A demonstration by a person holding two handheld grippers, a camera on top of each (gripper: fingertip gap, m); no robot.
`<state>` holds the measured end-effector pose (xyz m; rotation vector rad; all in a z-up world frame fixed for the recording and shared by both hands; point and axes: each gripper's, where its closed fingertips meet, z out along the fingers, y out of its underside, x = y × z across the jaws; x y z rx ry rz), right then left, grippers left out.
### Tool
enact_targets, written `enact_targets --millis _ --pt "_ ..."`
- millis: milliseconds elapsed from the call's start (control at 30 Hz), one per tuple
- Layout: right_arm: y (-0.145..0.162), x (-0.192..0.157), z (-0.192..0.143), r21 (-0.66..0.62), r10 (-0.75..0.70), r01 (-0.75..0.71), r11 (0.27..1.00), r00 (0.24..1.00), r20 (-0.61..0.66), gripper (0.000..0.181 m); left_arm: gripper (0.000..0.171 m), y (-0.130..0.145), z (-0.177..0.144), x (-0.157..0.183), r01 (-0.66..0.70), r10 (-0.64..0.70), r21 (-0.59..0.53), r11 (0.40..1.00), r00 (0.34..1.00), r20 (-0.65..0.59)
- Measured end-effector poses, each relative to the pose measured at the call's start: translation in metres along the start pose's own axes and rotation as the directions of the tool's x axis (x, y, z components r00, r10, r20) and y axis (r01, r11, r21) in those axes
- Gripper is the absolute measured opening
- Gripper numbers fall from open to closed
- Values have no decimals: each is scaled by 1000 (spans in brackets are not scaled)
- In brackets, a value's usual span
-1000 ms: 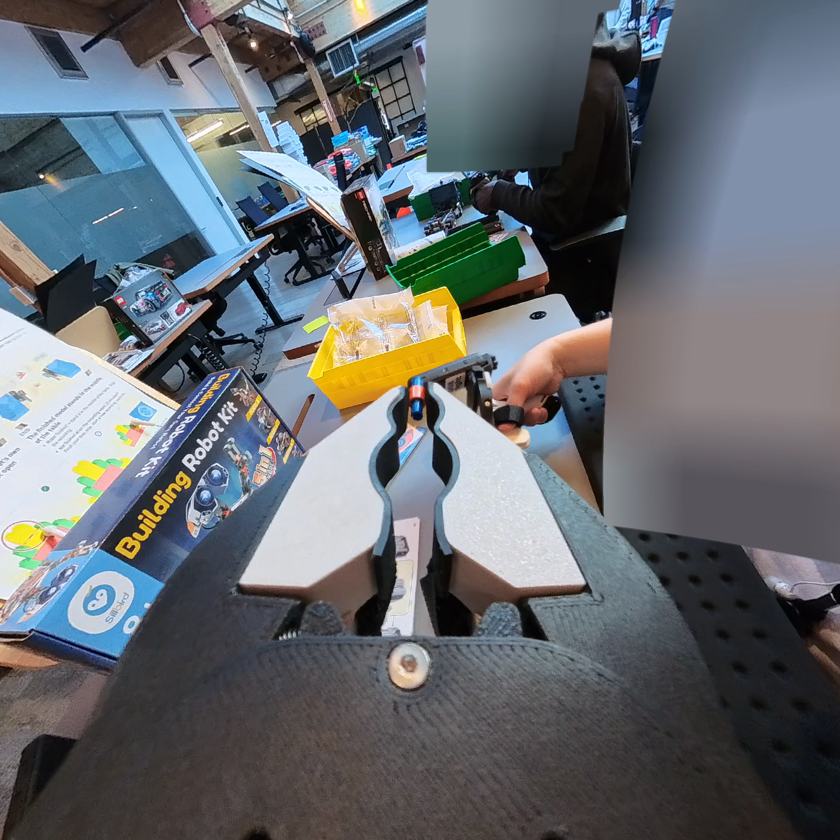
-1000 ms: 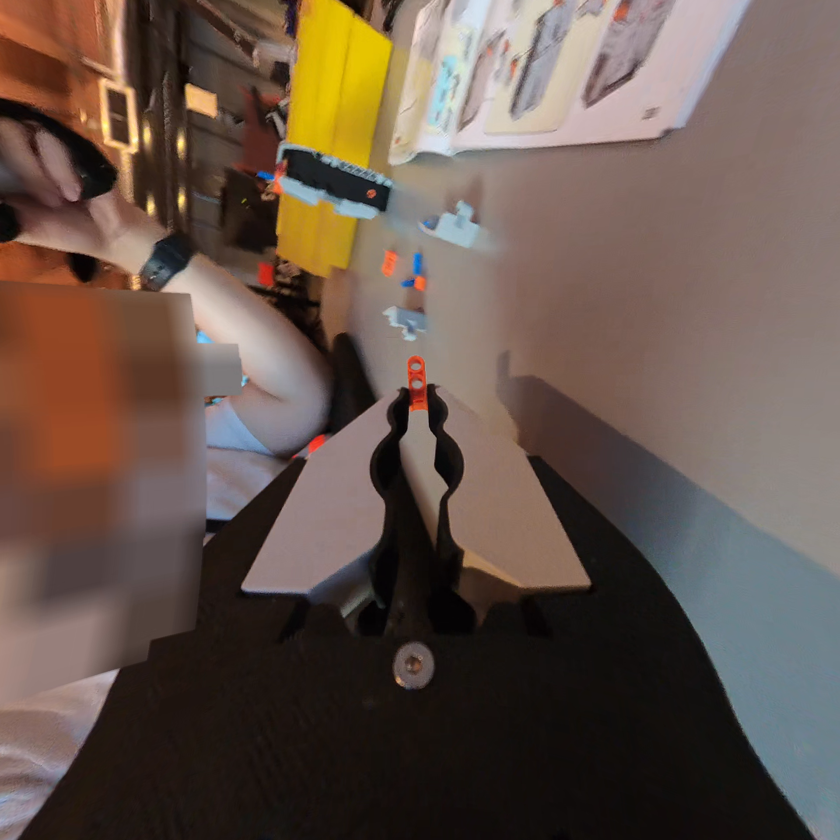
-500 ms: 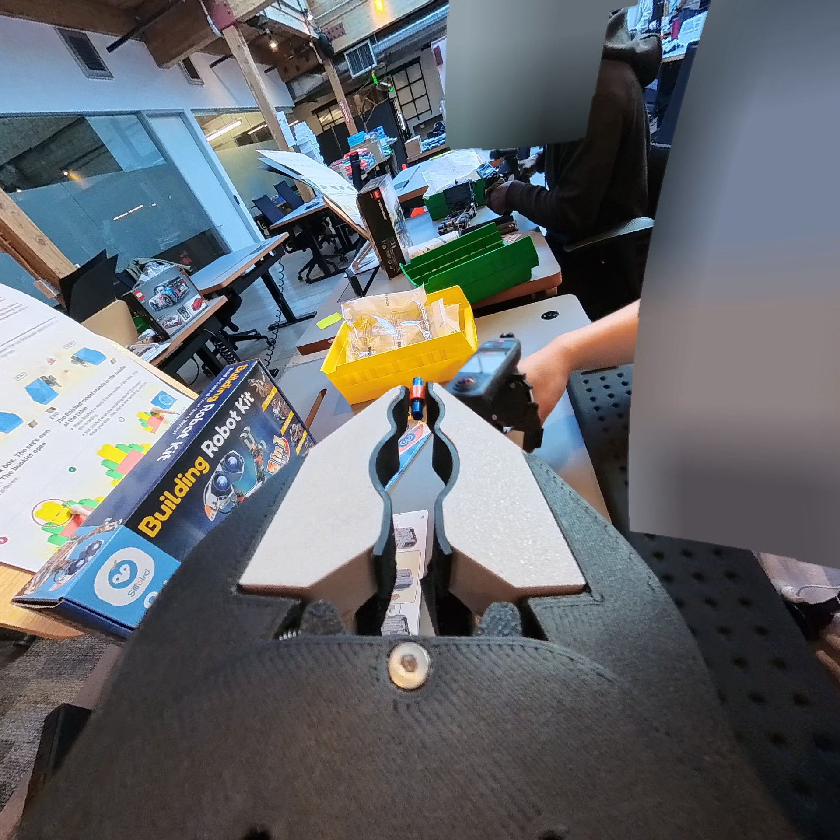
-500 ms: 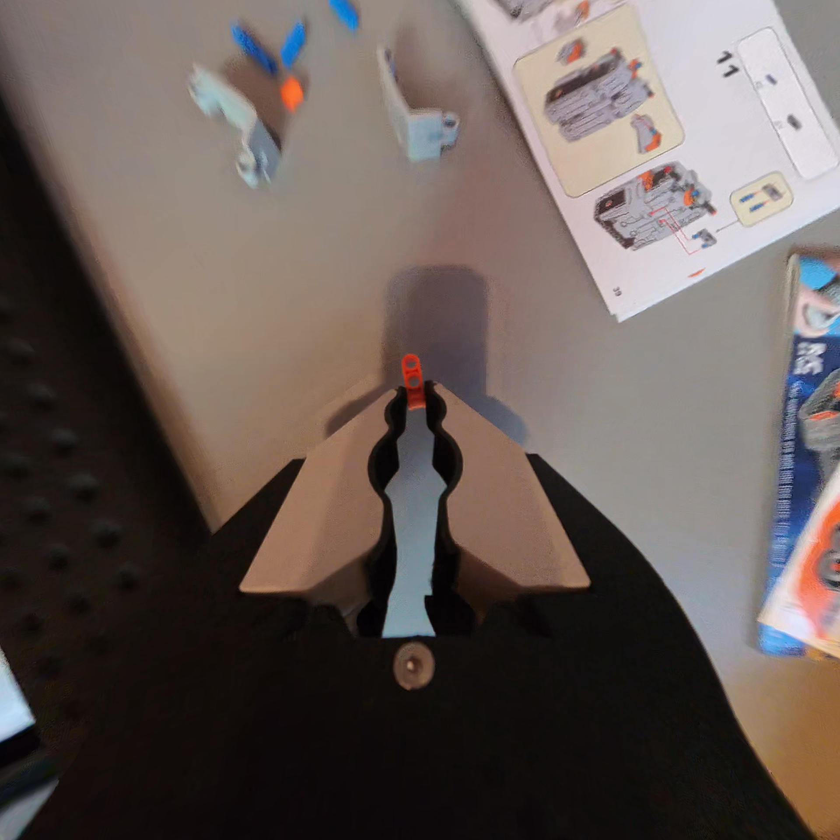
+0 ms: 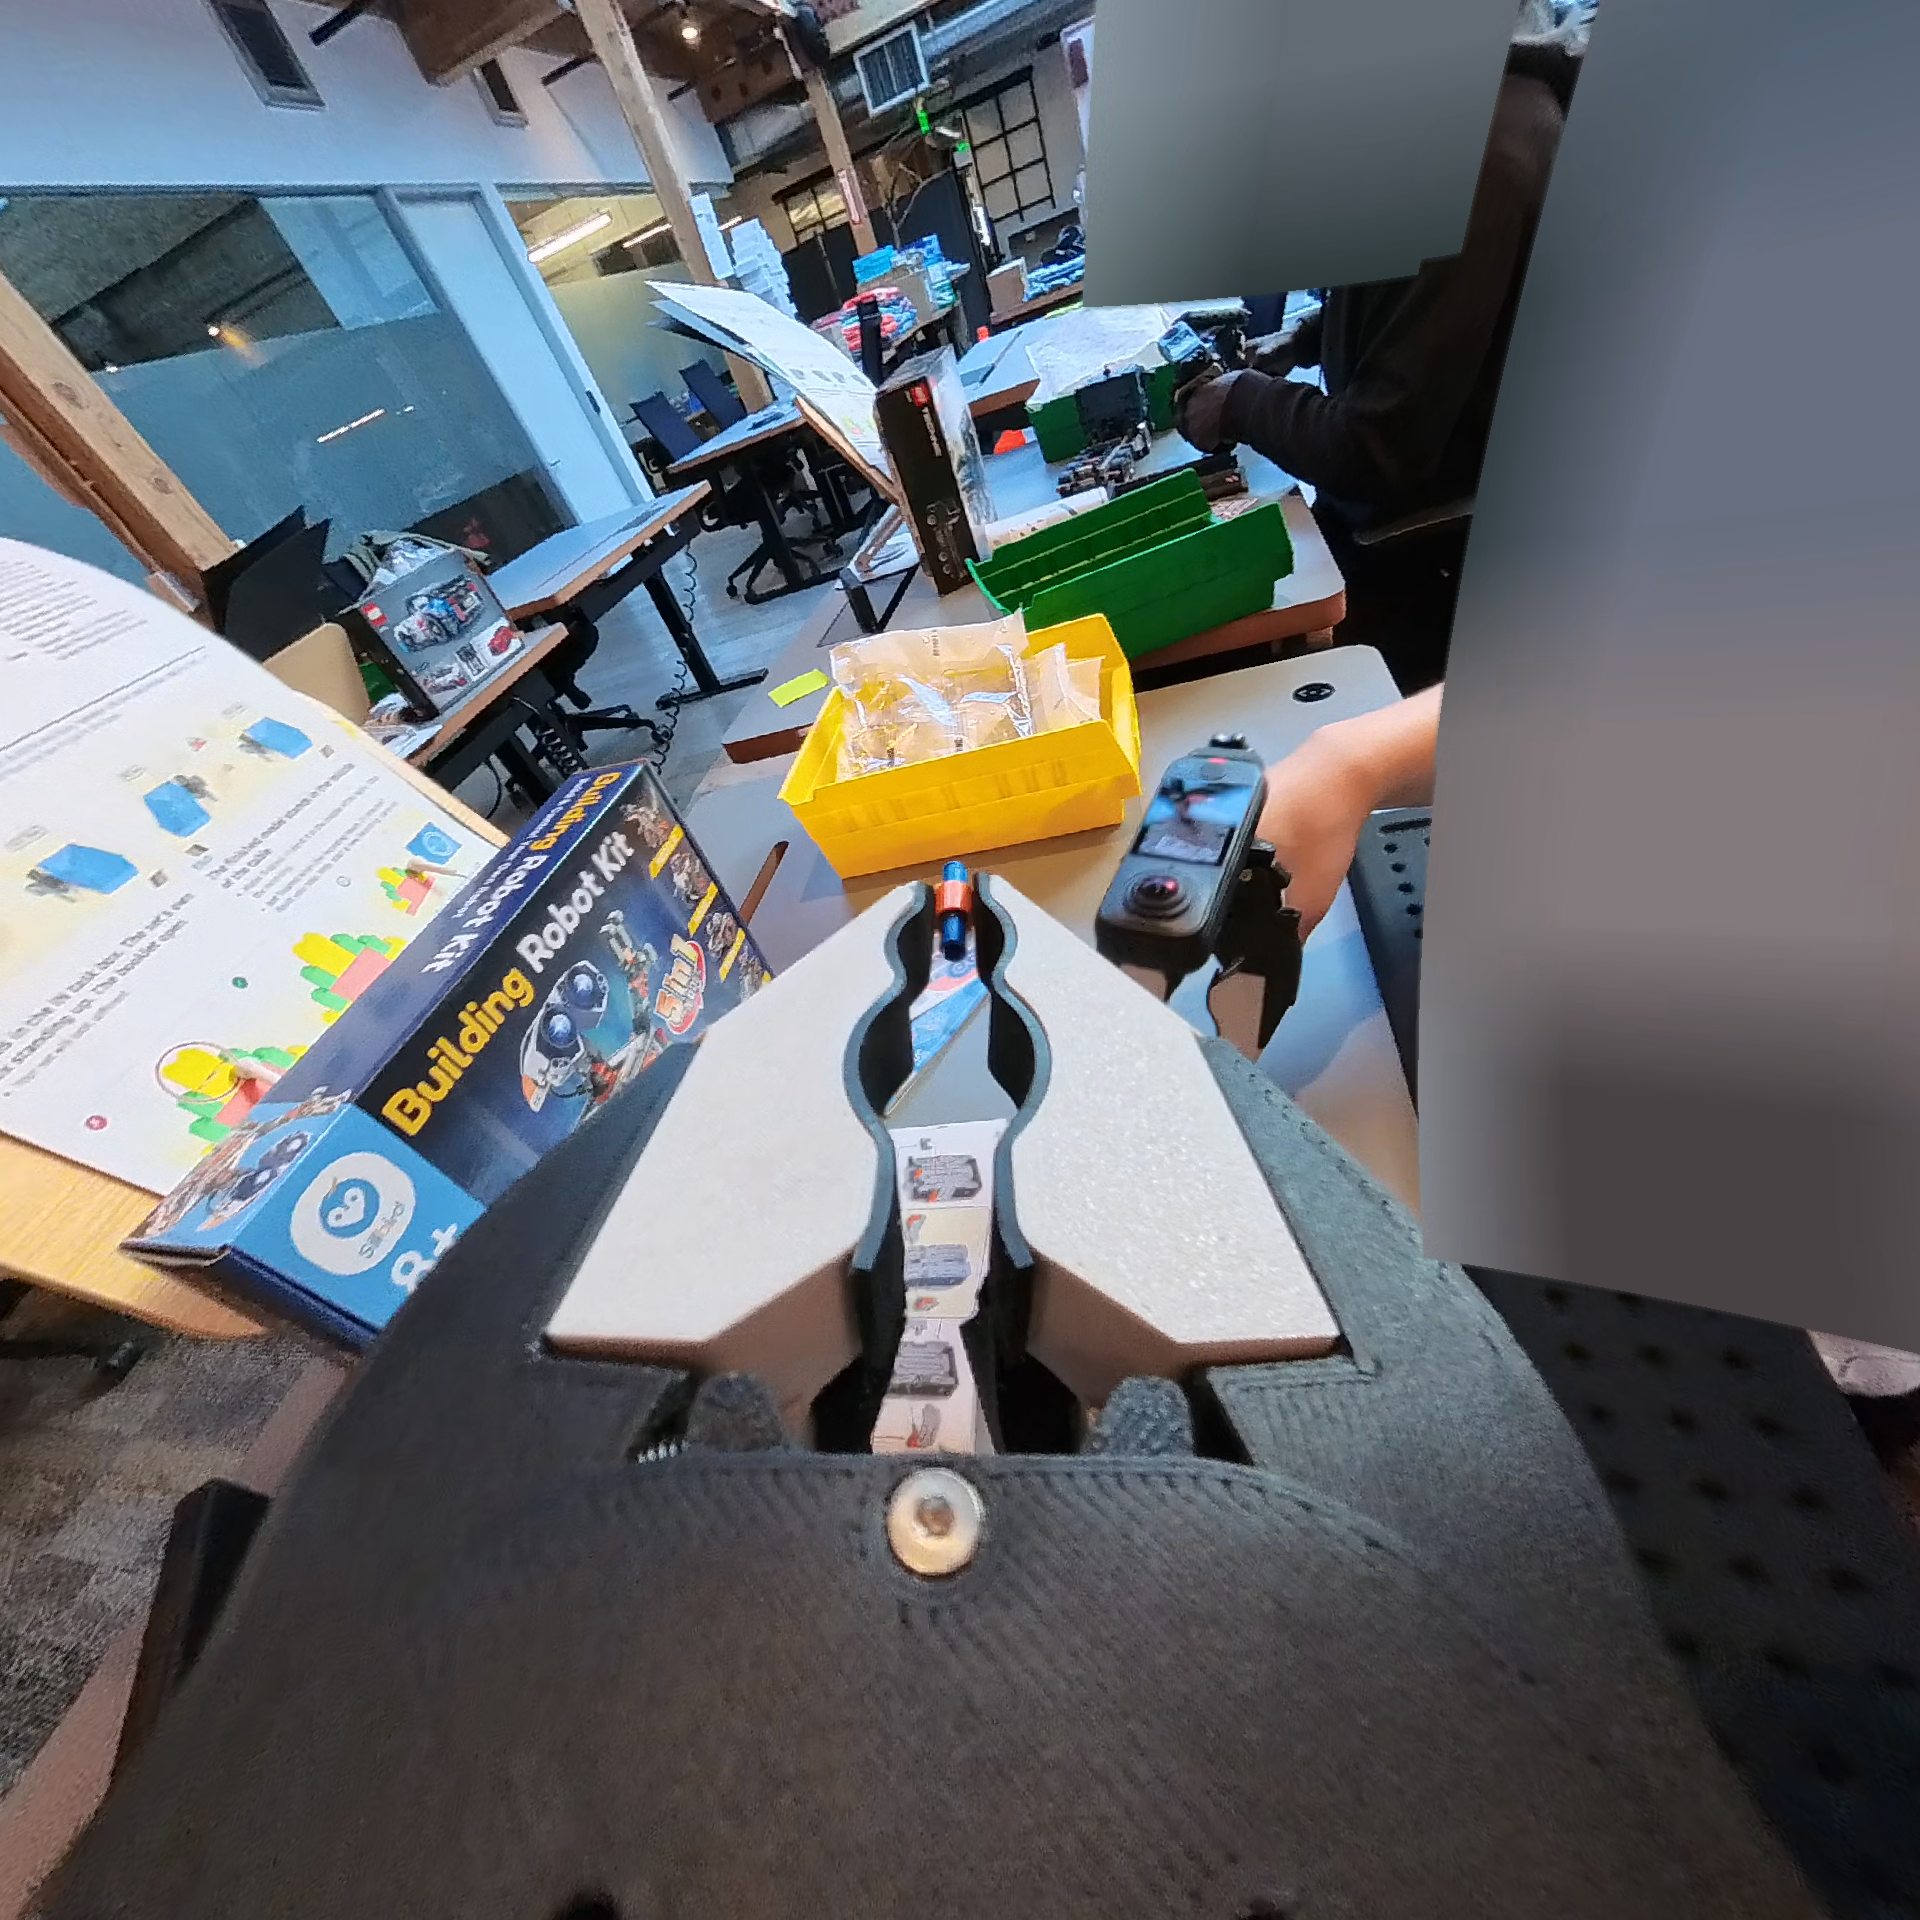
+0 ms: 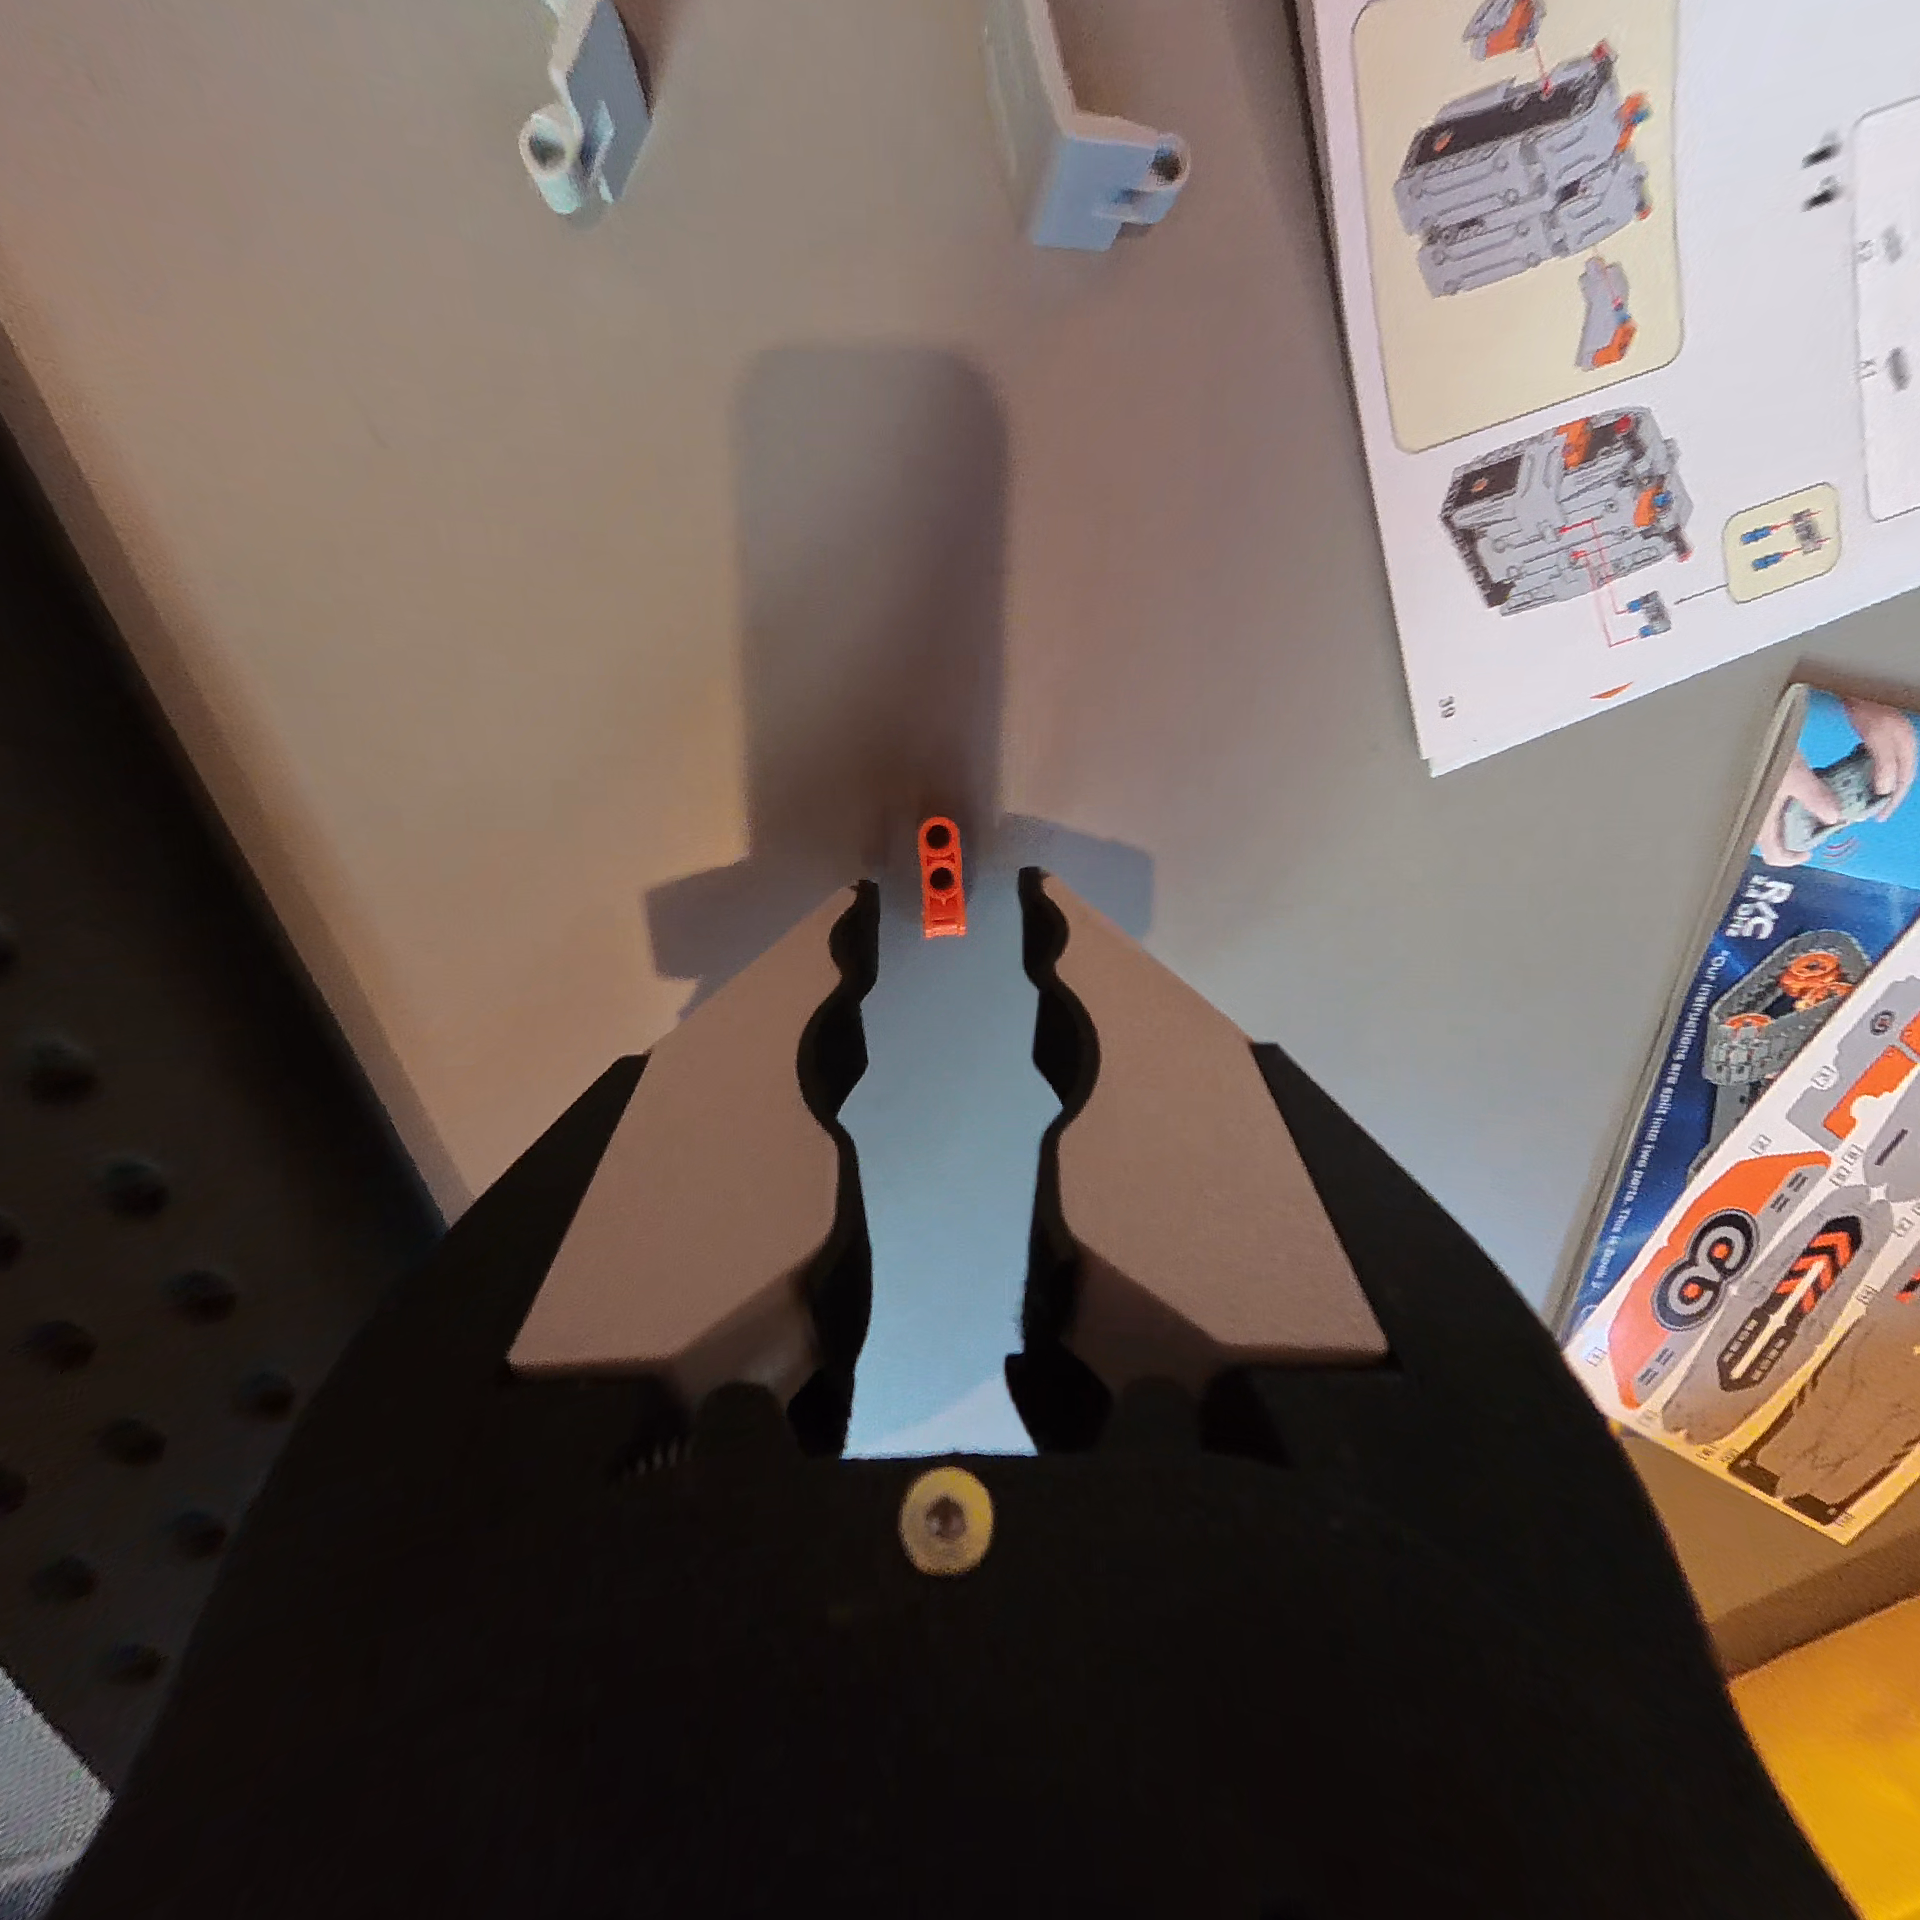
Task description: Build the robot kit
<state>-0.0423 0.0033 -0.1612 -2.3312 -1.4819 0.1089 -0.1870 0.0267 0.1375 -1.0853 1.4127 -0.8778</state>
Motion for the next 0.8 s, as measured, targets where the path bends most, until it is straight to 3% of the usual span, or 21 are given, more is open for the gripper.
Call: enact_targets --millis 167,267,367,467,800 --pt "-16 7 -23 171 25 -14 985 998 -64 38 5 3 -12 -11 20 -21 12 1000 999 40" --pt "-14 9 -36 209 63 -54 976 997 -33 39 5 5 -18 -17 33 -34 21 999 998 57" --pt "-10 14 -39 187 154 -156 970 988 22 27 5 7 -21 -21 45 -47 26 999 997 67" --pt "-4 20 -37 98 106 -104 990 994 -15 16 5 9 -22 -24 48 -50 19 999 996 75" --pt "-20 8 -29 -31 25 -23 999 996 84 17 5 11 -26 -27 57 -59 22 998 995 83"
